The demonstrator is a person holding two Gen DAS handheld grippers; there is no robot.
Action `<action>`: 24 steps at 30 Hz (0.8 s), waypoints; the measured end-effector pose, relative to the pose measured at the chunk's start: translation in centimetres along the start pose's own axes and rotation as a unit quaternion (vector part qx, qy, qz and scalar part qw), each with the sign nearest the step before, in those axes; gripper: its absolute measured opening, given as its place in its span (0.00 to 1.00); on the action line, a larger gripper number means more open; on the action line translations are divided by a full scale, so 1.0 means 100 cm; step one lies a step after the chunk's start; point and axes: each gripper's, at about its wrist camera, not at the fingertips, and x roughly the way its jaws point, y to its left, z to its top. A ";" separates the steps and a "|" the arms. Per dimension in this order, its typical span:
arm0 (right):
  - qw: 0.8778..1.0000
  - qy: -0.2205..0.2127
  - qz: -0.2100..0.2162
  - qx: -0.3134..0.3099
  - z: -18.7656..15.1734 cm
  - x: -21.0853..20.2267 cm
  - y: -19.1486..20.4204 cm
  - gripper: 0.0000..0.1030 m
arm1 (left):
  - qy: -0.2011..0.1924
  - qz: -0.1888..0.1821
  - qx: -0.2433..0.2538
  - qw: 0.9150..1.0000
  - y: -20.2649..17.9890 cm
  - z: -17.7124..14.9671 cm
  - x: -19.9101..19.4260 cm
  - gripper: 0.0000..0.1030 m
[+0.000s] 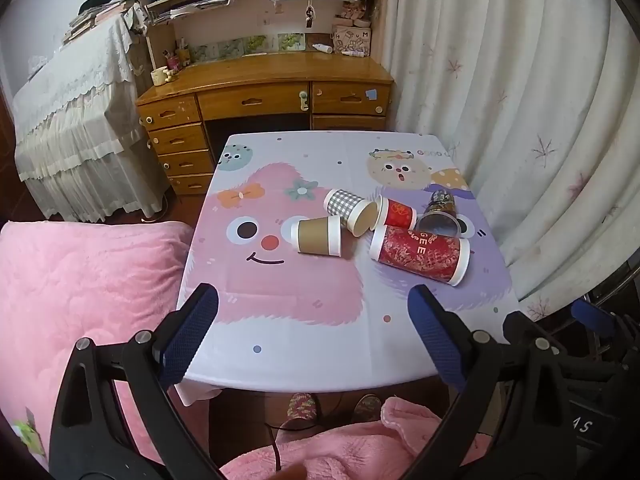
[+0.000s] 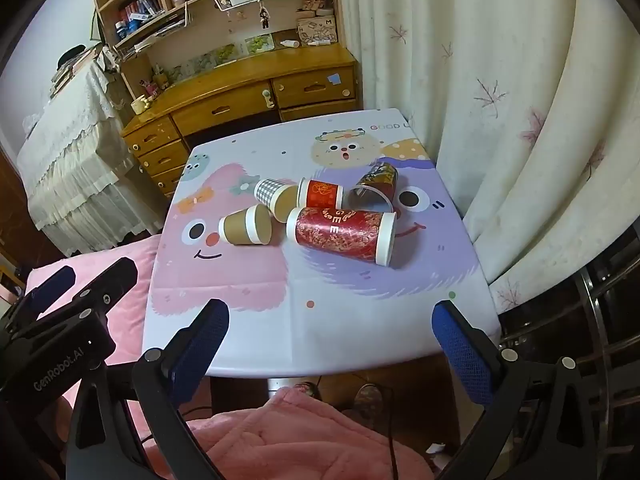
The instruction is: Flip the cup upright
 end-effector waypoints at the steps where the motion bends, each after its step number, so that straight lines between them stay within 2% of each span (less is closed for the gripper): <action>1: 1.000 0.000 -0.002 -0.002 0.000 0.000 0.000 1.00 | -0.001 0.001 -0.001 1.000 0.000 0.000 0.000 0.92; 24: 1.000 0.007 0.000 -0.004 0.006 0.004 0.004 1.00 | -0.005 -0.005 -0.004 1.000 0.001 0.008 0.006 0.91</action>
